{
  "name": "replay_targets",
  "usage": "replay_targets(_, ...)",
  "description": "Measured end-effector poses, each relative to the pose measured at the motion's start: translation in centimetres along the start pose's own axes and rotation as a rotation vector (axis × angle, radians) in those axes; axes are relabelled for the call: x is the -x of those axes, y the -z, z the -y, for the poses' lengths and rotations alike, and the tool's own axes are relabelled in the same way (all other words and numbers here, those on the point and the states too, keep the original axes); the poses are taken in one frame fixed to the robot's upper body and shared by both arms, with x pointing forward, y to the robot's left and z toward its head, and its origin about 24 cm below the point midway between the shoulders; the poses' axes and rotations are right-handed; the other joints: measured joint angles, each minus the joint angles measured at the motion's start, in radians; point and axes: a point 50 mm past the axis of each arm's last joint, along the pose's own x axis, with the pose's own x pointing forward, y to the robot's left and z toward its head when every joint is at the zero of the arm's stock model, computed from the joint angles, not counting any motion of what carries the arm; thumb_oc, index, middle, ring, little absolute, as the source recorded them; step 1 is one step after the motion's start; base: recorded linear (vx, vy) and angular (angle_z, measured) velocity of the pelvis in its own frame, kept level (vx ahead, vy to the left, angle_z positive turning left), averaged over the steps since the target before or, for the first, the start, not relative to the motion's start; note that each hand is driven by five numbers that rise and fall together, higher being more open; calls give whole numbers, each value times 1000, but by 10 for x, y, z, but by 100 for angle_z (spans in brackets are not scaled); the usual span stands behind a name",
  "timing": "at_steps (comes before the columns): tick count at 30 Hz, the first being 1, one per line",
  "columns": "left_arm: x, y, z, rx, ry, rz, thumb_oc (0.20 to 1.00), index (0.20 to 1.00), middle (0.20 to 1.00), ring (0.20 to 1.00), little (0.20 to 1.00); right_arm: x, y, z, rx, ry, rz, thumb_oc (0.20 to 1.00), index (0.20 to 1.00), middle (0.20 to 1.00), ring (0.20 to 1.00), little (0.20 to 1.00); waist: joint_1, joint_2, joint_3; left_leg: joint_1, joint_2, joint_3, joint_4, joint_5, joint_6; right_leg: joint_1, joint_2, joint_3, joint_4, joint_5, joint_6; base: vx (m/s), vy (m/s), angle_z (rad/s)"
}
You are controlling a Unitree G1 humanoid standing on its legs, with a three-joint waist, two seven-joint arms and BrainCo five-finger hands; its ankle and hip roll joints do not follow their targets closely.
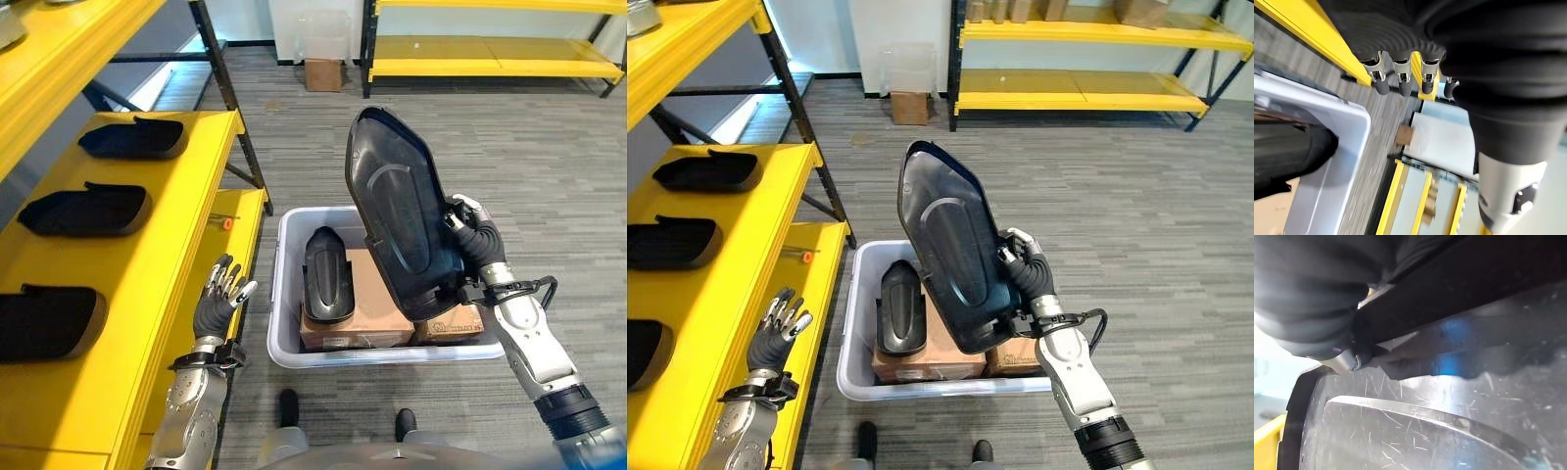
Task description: Move parts from the plastic box to the shelf.
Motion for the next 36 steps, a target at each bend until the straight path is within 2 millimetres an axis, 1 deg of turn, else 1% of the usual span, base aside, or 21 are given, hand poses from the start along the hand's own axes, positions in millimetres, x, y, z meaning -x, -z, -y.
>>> replay_targets(3, 5, 7, 3, 34, -16, -16, 1000, 1000, 1000, 1000, 1000, -7, -11, -1, 4, -13, 54, 200, 200, 200, 200, 200, 51, 60, 14, -103, 42, -87, 35, 32, 1, -74, 62, -83, 100, -53, -44, -223, -176, 77)
replay_targets(4, 6, 12, 9, 73, -22, -22, 1000, 1000, 1000, 1000, 1000, -10, -15, 4, 26, -8, 72, 200, 200, 200, 200, 200, 55, 105, 27, -129, 57, -137, 1, 91, -49, -69, 87, -129, 96, -67, -62, -141, -134, 148)
replay_targets(5, 6, 17, 17, 104, -13, -29, 1000, 1000, 1000, 1000, 1000, -11, -16, 8, 42, -6, 75, 200, 200, 200, 200, 200, 74, 135, 45, -134, 75, -95, -7, 30, -14, -46, 97, -168, 92, -69, -73, -189, -151, 169)
replay_targets(6, 3, 16, 18, 75, 13, -45, 1000, 1000, 1000, 1000, 1000, -9, -14, 3, 34, -12, 65, 200, 200, 200, 200, 200, 105, 106, 68, -129, 77, 101, -2, -163, 94, -18, 51, -232, 96, -58, -89, -223, -145, 178)
replay_targets(7, -2, 14, 19, 44, 43, -47, 1000, 1000, 1000, 1000, 1000, -9, -15, 3, 43, -23, 65, 200, 200, 200, 200, 200, 101, 84, 80, -133, 57, 201, 25, -200, 139, -6, 10, -274, 113, -69, -102, -222, -103, 176)
replay_targets(8, -6, 10, 19, 27, 57, -37, 1000, 1000, 1000, 1000, 1000, -9, -16, 2, 48, -33, 71, 200, 200, 200, 200, 200, 108, 58, 89, -136, 45, 219, 109, -174, 118, -5, -28, -299, 123, -79, -119, -148, -58, 132)
replay_targets(9, -6, 8, 13, 16, 41, -32, 1000, 1000, 1000, 1000, 1000, -10, -20, -2, 42, -52, 89, 200, 200, 200, 200, 200, 123, 32, 83, -135, 36, 199, 241, -155, 74, -2, -58, -313, 118, -79, -122, -156, -57, 124)
replay_targets(11, -10, 4, 11, 22, 28, -10, 1000, 1000, 1000, 1000, 1000, -9, -36, 1, 15, -18, 174, 200, 200, 200, 200, 200, 69, 22, 77, -53, 79, 129, 418, -164, 18, 3, -86, -373, 113, -62, -99, -79, -25, 98)
replay_targets(12, -11, 6, 12, 24, 37, -23, 1000, 1000, 1000, 1000, 1000, -6, -30, 3, 14, 2, 142, 200, 200, 200, 200, 200, 51, 9, 74, -11, 68, 135, 442, -147, 26, 2, -113, -384, 142, -62, -96, 0, 0, 67)
replay_targets(13, -10, 6, 13, 26, 39, -23, 1000, 1000, 1000, 1000, 1000, -1, -27, 5, 12, 14, 125, 200, 200, 200, 200, 200, 26, 10, 58, 20, 57, 138, 392, -114, 22, 2, -118, -387, 151, -62, -96, -14, 190, 73)
replay_targets(14, -13, 2, 13, 19, 44, -5, 1000, 1000, 1000, 1000, 1000, 0, -25, 4, 7, 16, 118, 200, 200, 200, 200, 200, 17, -3, 54, 42, 36, 142, 339, -114, 19, -30, -130, -377, 181, -69, -81, 21, 316, 36)
replay_targets(15, -18, -4, 12, 9, 46, 16, 1000, 1000, 1000, 1000, 1000, 2, -22, 2, -2, 9, 107, 200, 200, 200, 200, 200, 23, -22, 42, 42, 19, 134, 295, -142, 4, -52, -145, -354, 179, -50, -96, 19, 383, 80)
replay_targets(16, -25, -4, 22, 13, 84, 10, 1000, 1000, 1000, 1000, 1000, 12, -21, 9, -25, 66, 101, 200, 200, 200, 200, 200, 0, -22, 32, 38, -3, 115, 224, -160, -1, 21, -154, -433, 117, -27, -36, 46, 258, 135)
replay_targets(17, -28, -5, 37, 43, 127, 22, 1000, 1000, 1000, 1000, 1000, 21, -17, 21, -16, 126, 78, 200, 200, 200, 200, 200, -20, 5, 22, 55, -11, 132, 147, -148, 20, 43, -165, -480, 145, -24, -36, 26, 189, 161)
replay_targets(18, -25, -7, 41, 29, 156, 37, 1000, 1000, 1000, 1000, 1000, 20, -15, 21, -30, 151, 66, 200, 200, 200, 200, 200, -22, 8, 1, 118, -23, 166, 66, -126, 10, 22, -192, -471, 197, -22, -36, 32, 195, 76)
replay_targets(20, -18, -4, 30, -20, 139, 15, 1000, 1000, 1000, 1000, 1000, 17, -12, 13, -49, 133, 64, 200, 200, 200, 200, 200, 7, -11, -27, 118, -63, 186, 61, -137, 35, -19, -223, -392, 207, -11, -34, 21, 182, -12)
replay_targets(21, -18, -4, 29, -20, 138, 15, 1000, 1000, 1000, 1000, 1000, 17, -12, 13, -49, 132, 64, 200, 200, 200, 200, 200, 7, -12, -27, 118, -64, 187, 61, -137, 35, -19, -223, -391, 206, -11, -34, 18, 207, -8)
replay_targets(22, -15, -9, 8, -83, 87, 11, 1000, 1000, 1000, 1000, 1000, 18, -4, 10, -46, 120, 30, 200, 200, 200, 200, 200, 26, -60, -52, 111, -114, 186, 60, -138, 60, -13, -244, -380, 145, 42, -6, 13, 201, 3)
replay_targets(24, -12, -10, -1, -90, 52, 12, 1000, 1000, 1000, 1000, 1000, 19, 3, 10, -48, 135, 0, 200, 200, 200, 200, 200, 33, -71, -58, 107, -135, 186, 63, -142, 72, 2, -256, -380, 119, 56, 14, 12, 174, -1)
replay_targets(30, -8, -7, -1, -122, 47, 2, 1000, 1000, 1000, 1000, 1000, 22, 11, 11, -34, 136, -44, 200, 200, 200, 200, 200, 50, -89, -51, 80, -157, 149, 59, -125, 76, 35, -253, -403, 46, 74, 44, 19, 100, 19)
replay_targets(36, -6, -9, -8, -160, 25, 11, 1000, 1000, 1000, 1000, 1000, 22, 13, 4, -56, 121, -54, 200, 200, 200, 200, 200, 79, -149, -24, 42, -187, 106, 90, -128, 88, 58, -271, -440, 25, 83, 58, 21, 164, 23)
